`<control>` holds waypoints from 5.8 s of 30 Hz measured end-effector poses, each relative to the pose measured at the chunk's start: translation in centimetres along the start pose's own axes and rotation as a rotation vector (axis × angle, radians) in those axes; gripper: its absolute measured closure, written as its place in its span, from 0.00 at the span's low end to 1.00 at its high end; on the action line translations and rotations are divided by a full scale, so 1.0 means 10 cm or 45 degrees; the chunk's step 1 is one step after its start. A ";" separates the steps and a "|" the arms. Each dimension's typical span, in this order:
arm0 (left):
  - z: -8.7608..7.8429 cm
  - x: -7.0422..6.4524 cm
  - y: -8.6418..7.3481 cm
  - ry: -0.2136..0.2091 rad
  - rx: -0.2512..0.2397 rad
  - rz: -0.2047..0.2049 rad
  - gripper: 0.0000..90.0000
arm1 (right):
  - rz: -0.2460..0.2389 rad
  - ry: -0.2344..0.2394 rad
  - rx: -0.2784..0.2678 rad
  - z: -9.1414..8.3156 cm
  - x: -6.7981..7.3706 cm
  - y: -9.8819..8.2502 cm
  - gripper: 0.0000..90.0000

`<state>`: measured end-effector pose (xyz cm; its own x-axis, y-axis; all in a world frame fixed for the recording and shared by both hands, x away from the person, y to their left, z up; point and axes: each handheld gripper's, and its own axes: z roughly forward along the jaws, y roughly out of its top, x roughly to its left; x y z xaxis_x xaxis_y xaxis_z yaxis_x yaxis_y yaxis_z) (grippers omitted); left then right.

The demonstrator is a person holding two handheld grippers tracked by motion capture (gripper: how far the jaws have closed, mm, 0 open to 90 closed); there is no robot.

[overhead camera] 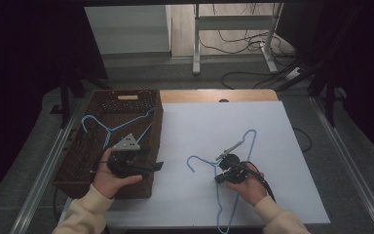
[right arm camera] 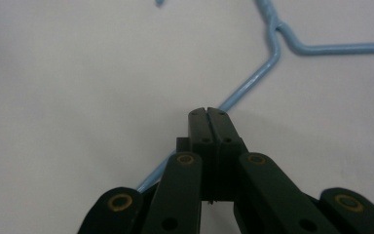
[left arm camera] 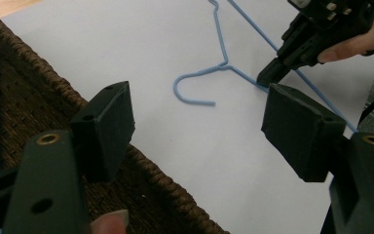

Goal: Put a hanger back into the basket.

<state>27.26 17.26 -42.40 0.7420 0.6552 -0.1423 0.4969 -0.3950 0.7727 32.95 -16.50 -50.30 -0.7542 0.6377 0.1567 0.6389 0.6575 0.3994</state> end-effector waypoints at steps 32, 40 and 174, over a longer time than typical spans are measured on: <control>-0.01 0.01 -0.03 0.009 0.002 0.001 0.30 | 0.293 -0.314 -0.180 -0.06 -1.02 0.25 1.00; 0.01 -0.02 -0.02 0.008 0.008 0.007 0.30 | 0.353 -0.420 -0.158 -0.23 -1.23 0.03 1.00; -0.61 0.33 0.27 -0.215 -0.313 -0.328 0.96 | -0.008 -0.108 -0.714 -0.93 -0.38 -0.43 0.33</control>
<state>28.33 22.27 -37.05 0.6810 0.5892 -0.4349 0.5692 -0.0522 0.8205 31.64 -25.50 -44.19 -0.7280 0.6798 0.0890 0.4387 0.3622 0.8224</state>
